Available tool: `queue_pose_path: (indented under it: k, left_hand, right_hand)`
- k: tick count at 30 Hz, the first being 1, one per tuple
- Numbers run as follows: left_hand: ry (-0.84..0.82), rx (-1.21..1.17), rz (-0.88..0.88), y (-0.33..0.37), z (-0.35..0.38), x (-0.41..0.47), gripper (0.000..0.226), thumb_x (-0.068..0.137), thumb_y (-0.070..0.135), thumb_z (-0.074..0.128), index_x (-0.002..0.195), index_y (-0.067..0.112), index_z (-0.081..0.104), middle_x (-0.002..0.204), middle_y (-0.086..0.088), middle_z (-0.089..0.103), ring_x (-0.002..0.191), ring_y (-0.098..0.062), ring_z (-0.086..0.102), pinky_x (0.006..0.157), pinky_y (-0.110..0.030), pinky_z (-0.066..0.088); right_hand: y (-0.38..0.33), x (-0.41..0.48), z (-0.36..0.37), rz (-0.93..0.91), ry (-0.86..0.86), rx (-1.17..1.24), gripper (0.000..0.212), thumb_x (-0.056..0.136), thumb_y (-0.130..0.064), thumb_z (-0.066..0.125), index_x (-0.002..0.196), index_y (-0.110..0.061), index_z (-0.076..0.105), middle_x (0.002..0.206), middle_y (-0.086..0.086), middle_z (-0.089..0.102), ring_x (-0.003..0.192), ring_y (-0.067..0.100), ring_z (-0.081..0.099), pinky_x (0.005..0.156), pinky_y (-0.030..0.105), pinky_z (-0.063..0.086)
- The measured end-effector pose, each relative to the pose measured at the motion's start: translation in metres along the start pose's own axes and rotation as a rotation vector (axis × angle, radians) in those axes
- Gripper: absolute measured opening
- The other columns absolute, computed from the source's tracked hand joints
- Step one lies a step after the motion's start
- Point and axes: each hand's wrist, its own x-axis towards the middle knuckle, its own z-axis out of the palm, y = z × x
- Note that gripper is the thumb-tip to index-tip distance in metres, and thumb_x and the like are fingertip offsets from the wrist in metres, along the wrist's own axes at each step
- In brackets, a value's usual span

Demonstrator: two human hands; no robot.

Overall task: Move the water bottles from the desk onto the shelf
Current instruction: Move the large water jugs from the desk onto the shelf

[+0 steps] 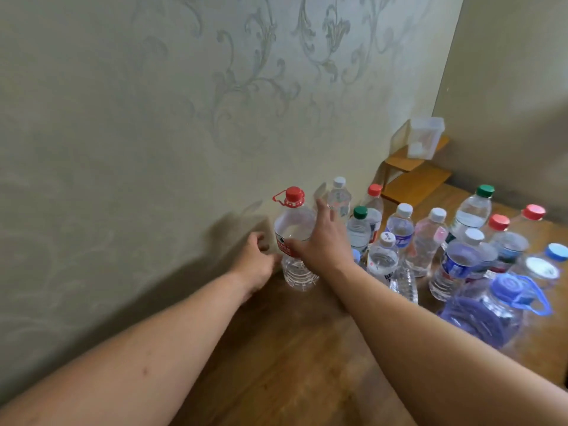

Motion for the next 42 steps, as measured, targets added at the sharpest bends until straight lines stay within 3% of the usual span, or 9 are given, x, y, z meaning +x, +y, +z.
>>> queue_pose_path:
  k: [3,9,14,18,22,27,33,39,42]
  left_hand:
    - [-0.016,0.014,0.031,0.01,-0.006,0.006,0.081,0.093,0.024,0.081,0.16,0.015,0.036,0.149,-0.007,0.055,0.134,-0.025,0.055,0.115,-0.04,0.045]
    - [-0.045,0.088,0.036,-0.012,-0.008,-0.014,0.086,0.089,0.022,0.085,0.16,0.015,0.037,0.147,-0.007,0.056,0.126,-0.021,0.057,0.104,-0.031,0.045]
    - [-0.086,0.194,0.014,-0.057,-0.023,-0.061,0.088,0.088,0.029,0.086,0.16,0.024,0.037,0.146,-0.003,0.057,0.13,-0.021,0.059,0.112,-0.035,0.048]
    - [-0.1,0.263,-0.002,-0.096,-0.048,-0.102,0.091,0.086,0.04,0.085,0.161,0.03,0.034,0.146,0.006,0.058,0.125,-0.018,0.061,0.11,-0.035,0.05]
    - [-0.091,0.177,0.031,-0.107,-0.074,-0.132,0.093,0.085,0.041,0.088,0.161,0.03,0.035,0.147,0.007,0.057,0.127,-0.014,0.059,0.11,-0.029,0.047]
    - [-0.26,0.023,0.167,-0.11,-0.108,-0.173,0.11,0.079,0.044,0.093,0.165,0.034,0.025,0.155,0.009,0.05,0.135,-0.01,0.052,0.108,-0.026,0.043]
    - [-0.374,-0.137,0.388,-0.129,-0.197,-0.238,0.109,0.077,0.044,0.096,0.16,0.045,0.025,0.156,0.014,0.052,0.142,-0.01,0.055,0.116,-0.047,0.049]
    - [-0.217,-0.349,0.381,-0.201,-0.328,-0.305,0.103,0.076,0.021,0.098,0.157,0.034,0.036,0.147,0.0,0.063,0.136,-0.023,0.063,0.11,-0.054,0.054]
    - [-0.075,-0.427,0.337,-0.239,-0.385,-0.34,0.101,0.077,0.011,0.096,0.156,0.033,0.037,0.146,-0.002,0.065,0.135,-0.024,0.064,0.109,-0.054,0.054]
  right_hand:
    - [-0.012,0.027,0.007,-0.02,-0.032,-0.088,0.132,0.074,-0.06,0.088,0.169,-0.013,0.009,0.167,0.013,0.033,0.156,0.034,0.03,0.125,0.046,0.031]
    - [-0.004,0.02,0.026,0.03,-0.025,0.003,0.112,0.07,-0.049,0.093,0.156,-0.021,0.025,0.149,0.01,0.044,0.132,0.035,0.057,0.101,0.043,0.052]
    - [0.009,-0.029,0.03,-0.083,0.018,0.113,0.1,0.074,-0.053,0.087,0.152,-0.027,0.031,0.147,0.006,0.044,0.135,0.031,0.05,0.111,0.045,0.048]
    - [0.026,-0.068,0.017,-0.042,0.037,0.284,0.108,0.064,-0.053,0.094,0.152,-0.029,0.036,0.146,0.003,0.046,0.135,0.024,0.05,0.114,0.042,0.045]
    - [0.014,-0.115,0.004,-0.082,-0.035,0.365,0.105,0.059,-0.054,0.09,0.149,-0.035,0.039,0.14,-0.002,0.048,0.131,0.018,0.053,0.114,0.053,0.049]
    - [-0.059,-0.178,-0.007,-0.21,-0.212,0.322,0.1,0.067,-0.047,0.09,0.151,-0.041,0.037,0.143,-0.004,0.049,0.131,0.017,0.056,0.105,0.047,0.056]
    - [-0.195,-0.254,0.004,-0.326,-0.427,0.475,0.085,0.08,-0.008,0.089,0.149,-0.03,0.042,0.128,0.006,0.066,0.118,0.024,0.072,0.093,0.046,0.065]
    - [-0.318,-0.317,0.061,-0.453,-0.635,0.482,0.101,0.082,-0.03,0.089,0.16,-0.042,0.028,0.148,-0.012,0.059,0.133,0.015,0.064,0.105,0.047,0.059]
    - [-0.353,-0.341,0.113,-0.541,-0.722,0.325,0.111,0.078,-0.048,0.092,0.162,-0.049,0.02,0.154,-0.021,0.053,0.141,0.007,0.055,0.115,0.05,0.049]
